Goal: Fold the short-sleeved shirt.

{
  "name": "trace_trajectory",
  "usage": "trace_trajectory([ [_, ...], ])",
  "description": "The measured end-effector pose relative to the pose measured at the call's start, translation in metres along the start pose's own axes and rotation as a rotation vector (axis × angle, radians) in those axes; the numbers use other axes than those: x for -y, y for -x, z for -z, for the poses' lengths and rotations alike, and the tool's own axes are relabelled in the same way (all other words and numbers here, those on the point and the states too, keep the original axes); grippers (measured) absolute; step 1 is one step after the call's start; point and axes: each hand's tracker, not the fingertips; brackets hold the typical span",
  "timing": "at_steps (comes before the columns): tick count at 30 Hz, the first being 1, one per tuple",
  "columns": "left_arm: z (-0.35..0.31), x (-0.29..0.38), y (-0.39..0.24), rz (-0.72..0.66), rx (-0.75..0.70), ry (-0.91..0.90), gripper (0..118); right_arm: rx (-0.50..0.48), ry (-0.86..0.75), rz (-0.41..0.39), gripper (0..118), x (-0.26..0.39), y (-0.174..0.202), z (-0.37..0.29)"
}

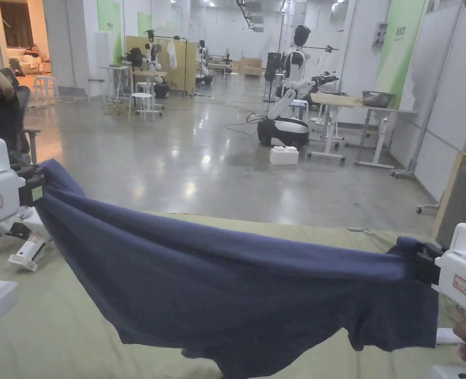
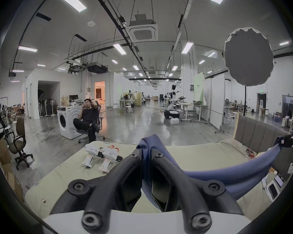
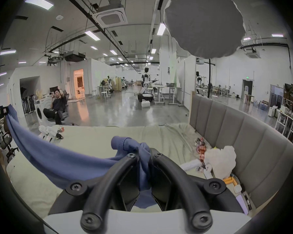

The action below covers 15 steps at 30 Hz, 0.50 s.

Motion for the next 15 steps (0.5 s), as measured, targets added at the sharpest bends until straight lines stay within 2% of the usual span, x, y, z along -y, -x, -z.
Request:
trace_trajectory([
  [3,0.02,-0.005,0.006,-0.016,-0.006,0.014,5,0.006,-0.02,-0.031,7,-0.023,0.012,0.014],
  [11,0.076,-0.026,0.003,0.014,-0.047,0.053,5,0.029,-0.017,-0.043,7,-0.074,0.023,0.073],
  [15,0.097,-0.04,0.002,0.011,-0.053,0.043,5,0.035,-0.03,-0.047,7,-0.095,0.031,0.081],
])
